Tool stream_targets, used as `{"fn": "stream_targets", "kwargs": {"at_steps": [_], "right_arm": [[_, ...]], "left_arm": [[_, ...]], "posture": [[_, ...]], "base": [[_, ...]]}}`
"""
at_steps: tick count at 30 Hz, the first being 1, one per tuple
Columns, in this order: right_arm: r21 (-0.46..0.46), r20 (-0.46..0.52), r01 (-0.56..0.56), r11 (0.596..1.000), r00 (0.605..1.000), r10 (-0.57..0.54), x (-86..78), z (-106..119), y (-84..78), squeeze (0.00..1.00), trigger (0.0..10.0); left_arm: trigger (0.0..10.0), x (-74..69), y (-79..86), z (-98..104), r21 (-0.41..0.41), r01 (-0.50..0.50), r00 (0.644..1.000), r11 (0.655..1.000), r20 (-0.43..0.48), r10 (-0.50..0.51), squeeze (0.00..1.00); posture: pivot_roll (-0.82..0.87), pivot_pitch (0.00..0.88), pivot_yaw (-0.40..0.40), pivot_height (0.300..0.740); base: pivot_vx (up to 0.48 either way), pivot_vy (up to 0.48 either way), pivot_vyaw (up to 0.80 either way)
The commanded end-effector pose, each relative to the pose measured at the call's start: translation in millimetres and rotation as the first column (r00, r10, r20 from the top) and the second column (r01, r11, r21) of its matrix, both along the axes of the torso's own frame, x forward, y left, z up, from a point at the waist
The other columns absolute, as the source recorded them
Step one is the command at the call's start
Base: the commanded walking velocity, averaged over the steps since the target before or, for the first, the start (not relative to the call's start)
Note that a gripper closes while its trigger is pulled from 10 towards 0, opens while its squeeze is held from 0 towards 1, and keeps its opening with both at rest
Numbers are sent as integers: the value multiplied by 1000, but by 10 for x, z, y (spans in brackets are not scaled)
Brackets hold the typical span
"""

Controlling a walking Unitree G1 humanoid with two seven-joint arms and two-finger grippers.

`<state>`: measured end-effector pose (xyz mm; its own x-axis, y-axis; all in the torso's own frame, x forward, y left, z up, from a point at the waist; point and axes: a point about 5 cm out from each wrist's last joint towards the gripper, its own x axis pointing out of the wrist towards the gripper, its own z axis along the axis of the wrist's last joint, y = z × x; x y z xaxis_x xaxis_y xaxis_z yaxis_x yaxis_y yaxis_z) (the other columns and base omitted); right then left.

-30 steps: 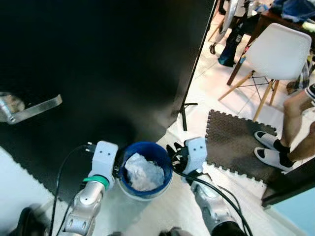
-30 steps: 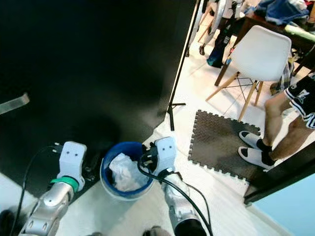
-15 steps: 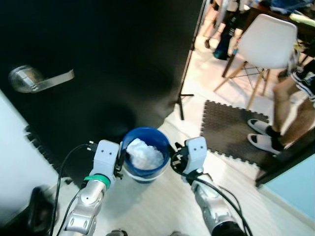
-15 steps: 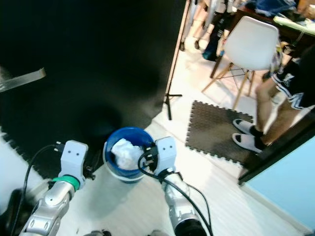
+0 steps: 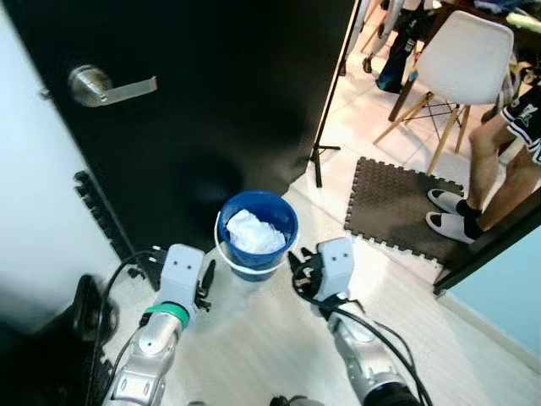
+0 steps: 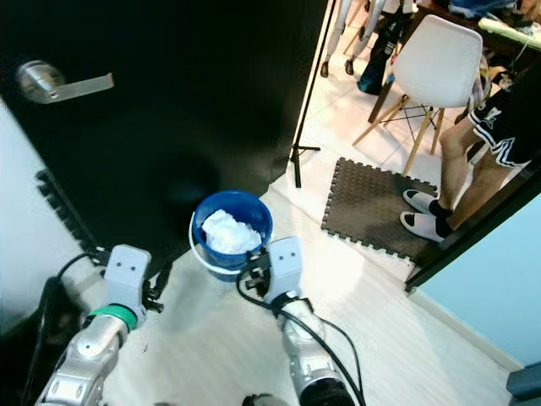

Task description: Clean up the room

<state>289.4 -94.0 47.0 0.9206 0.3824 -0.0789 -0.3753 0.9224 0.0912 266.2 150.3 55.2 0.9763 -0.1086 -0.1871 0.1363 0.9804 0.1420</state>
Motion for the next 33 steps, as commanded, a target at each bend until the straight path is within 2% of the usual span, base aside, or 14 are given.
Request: {"fn": "stream_targets", "kwargs": {"at_steps": [1,13,18,28,33], "right_arm": [[-16,-15,17,1000,1000,-18,-16,-33,-69,0,10000],[-19,-16,17,1000,1000,-18,-11,-34,-77,0,10000],[-21,-21,15,1000,1000,-15,-6,-37,-78,0,10000],[-18,-34,18,1000,999,-18,4,-46,-91,0,10000],[-19,-42,23,1000,999,-24,-5,-66,-107,0,10000]], "left_arm": [[10000,-30,-30,-57,-1,13,1000,1000,-22,-13,16],[10000,-18,-40,-62,-2,15,1000,1000,-23,-15,12],[10000,-14,-35,-71,-5,7,999,1000,-31,-7,0],[10000,-25,-29,-128,-2,0,995,1000,-103,0,0],[10000,-64,16,-165,70,37,993,997,-112,-29,0]], "posture": [[23,13,13,733],[20,7,9,733],[21,4,8,733],[21,0,6,733],[20,0,8,733]], "base": [[-311,0,0],[-318,0,0],[0,0,0],[0,0,-748],[0,0,-800]]}}
